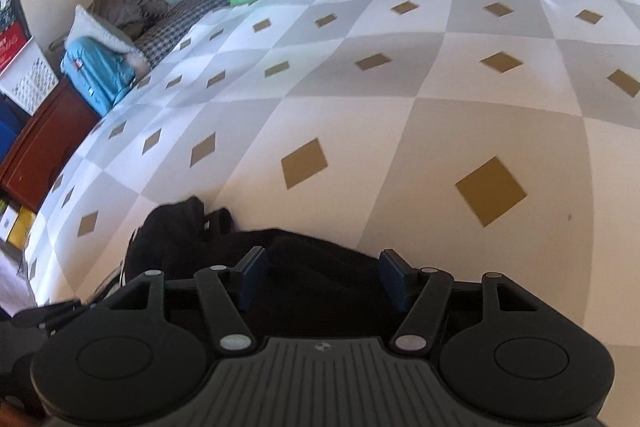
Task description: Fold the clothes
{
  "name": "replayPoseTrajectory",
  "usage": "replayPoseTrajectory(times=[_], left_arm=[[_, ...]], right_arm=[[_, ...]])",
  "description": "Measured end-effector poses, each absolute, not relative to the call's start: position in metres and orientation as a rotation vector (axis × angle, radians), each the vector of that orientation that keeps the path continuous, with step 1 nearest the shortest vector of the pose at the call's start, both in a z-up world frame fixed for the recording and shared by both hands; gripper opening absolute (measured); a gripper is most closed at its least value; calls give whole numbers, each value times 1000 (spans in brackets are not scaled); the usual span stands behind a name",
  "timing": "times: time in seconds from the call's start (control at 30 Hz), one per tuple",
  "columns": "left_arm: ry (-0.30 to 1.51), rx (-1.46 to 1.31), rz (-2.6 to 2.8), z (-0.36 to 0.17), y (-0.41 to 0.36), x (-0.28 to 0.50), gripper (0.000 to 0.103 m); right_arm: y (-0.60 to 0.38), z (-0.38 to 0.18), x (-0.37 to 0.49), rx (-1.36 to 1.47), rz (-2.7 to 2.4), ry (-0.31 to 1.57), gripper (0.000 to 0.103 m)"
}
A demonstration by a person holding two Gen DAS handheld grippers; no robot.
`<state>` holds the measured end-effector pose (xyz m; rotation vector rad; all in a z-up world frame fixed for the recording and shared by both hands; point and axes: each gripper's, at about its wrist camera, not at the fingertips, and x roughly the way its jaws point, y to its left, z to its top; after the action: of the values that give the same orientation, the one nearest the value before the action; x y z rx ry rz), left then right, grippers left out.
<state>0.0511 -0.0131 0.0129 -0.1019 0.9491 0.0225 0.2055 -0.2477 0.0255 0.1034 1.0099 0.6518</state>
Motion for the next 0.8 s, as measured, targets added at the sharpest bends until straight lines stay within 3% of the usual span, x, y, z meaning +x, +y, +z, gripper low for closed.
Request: replayPoseTrajectory(times=[0.27, 0.37, 0.43, 0.53, 0.8], left_arm=[[952, -101, 22, 8, -14, 57, 52], [952, -99, 23, 7, -14, 58, 54], [952, -98, 25, 6, -14, 58, 54], [952, -104, 27, 6, -13, 58, 56], [964, -87, 30, 6, -16, 57, 61]], right_arm=[[-228, 17, 195, 43, 732, 1048, 66], [-221, 17, 188, -11, 718, 1029, 50], [-218, 19, 186, -34, 705, 1015, 32], [-217, 27, 184, -32, 691, 967, 17], [-213, 66, 179, -4, 650, 792, 12]])
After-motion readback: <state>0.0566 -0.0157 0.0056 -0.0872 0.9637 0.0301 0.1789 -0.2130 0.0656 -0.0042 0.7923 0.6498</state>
